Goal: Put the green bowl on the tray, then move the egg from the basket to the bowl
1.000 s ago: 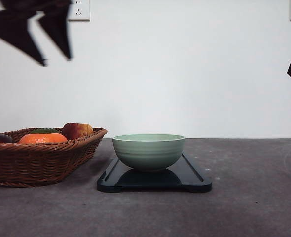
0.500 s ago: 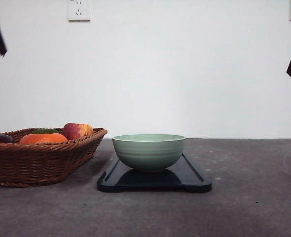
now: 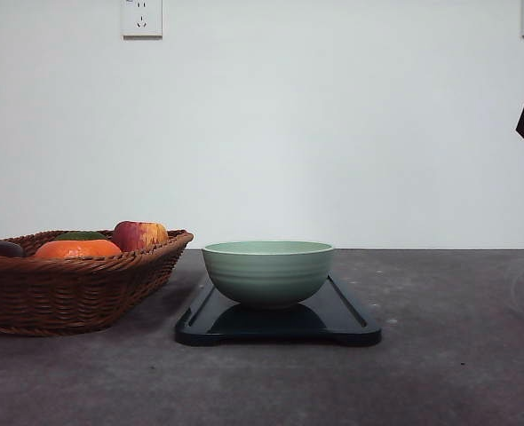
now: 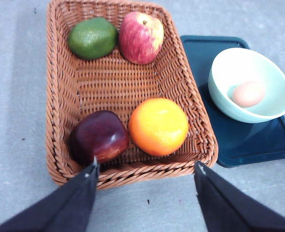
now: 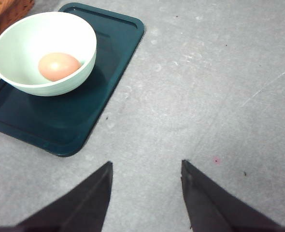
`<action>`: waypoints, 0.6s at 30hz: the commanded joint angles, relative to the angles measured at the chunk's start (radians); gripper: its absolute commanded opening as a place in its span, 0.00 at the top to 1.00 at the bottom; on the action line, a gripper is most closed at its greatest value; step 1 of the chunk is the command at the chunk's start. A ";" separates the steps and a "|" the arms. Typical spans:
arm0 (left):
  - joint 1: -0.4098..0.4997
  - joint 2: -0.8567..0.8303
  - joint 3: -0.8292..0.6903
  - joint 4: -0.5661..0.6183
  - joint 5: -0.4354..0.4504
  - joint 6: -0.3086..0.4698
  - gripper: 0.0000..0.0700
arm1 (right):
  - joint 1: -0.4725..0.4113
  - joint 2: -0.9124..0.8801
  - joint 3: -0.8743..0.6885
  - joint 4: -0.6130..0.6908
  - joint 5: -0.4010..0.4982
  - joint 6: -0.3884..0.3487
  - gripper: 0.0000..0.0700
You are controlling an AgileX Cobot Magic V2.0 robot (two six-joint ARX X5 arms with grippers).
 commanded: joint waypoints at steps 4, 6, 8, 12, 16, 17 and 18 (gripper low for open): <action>-0.004 -0.006 0.008 0.017 0.004 -0.014 1.00 | 0.004 0.003 0.007 0.018 -0.004 0.010 0.98; -0.004 -0.008 0.008 0.017 0.004 -0.014 1.00 | 0.004 0.003 0.007 0.018 -0.004 0.009 0.98; -0.004 -0.009 0.008 0.020 0.004 -0.014 1.00 | 0.004 0.003 0.007 0.018 0.001 0.009 0.98; -0.004 -0.009 0.008 0.020 0.004 -0.014 1.00 | 0.004 0.003 0.007 0.018 0.001 0.009 0.98; -0.004 -0.009 0.008 0.020 0.004 -0.014 1.00 | 0.004 0.003 0.007 0.018 0.001 0.009 0.98; -0.004 -0.009 0.008 0.020 0.004 -0.014 1.00 | 0.004 0.003 0.007 0.018 0.001 0.009 0.98; -0.004 -0.009 0.008 0.020 0.004 -0.014 1.00 | 0.004 0.003 0.007 0.018 0.001 0.009 0.98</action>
